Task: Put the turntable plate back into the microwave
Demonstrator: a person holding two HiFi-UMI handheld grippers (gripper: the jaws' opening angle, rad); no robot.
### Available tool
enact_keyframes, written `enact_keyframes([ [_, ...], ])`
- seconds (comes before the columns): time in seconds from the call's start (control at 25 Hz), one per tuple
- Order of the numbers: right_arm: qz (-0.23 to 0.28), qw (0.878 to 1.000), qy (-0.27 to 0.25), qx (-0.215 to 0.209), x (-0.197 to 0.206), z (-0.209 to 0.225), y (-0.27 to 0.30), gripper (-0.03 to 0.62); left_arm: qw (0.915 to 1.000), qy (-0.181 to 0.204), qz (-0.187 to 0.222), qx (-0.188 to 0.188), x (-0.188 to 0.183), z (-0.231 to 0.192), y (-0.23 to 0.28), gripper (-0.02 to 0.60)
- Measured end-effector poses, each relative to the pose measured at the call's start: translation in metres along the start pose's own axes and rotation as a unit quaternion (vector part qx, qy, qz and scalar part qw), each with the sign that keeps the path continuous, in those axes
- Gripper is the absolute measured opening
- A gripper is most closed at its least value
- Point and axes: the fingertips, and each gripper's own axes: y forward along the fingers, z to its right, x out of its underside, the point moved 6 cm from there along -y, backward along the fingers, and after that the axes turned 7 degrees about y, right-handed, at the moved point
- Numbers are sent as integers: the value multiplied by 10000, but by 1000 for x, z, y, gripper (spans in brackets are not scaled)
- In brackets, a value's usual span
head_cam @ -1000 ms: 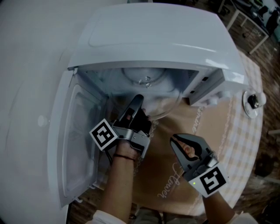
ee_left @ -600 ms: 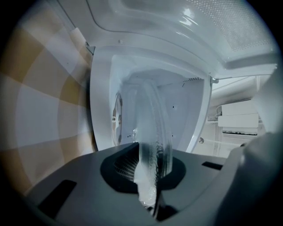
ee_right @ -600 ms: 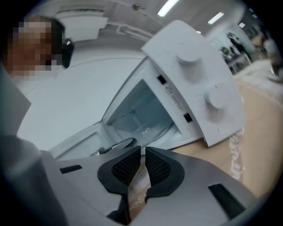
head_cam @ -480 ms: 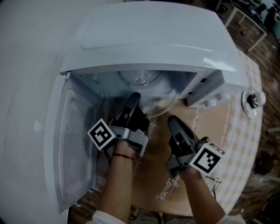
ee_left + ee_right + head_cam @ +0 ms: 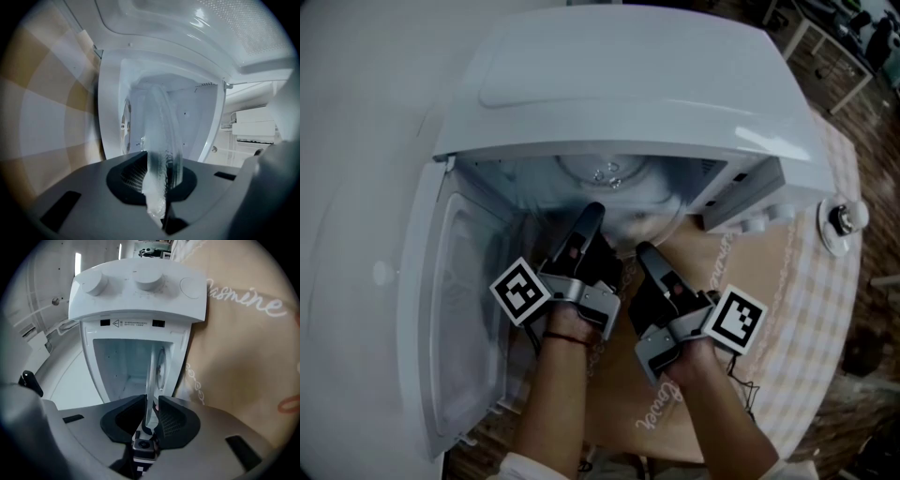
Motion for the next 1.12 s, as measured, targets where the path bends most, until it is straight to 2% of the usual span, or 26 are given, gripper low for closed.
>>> enact_keyframes([
  [0.24,-196,9997,111,26,4,2,13,92,10000,29,-8,-19,0,1,0,28],
  [0.72,-72,9976,675,-104,2,-1,23,60,10000,-13,24,-8,-1,3,-1,28],
  [0.96,-59,9974,724,17,1,-1,16,58,10000,-5,38,-30,0,1,1,29],
  [1.12,-86,9978,646,-137,0,-2,19,55,10000,93,36,-1,-3,3,3,29],
])
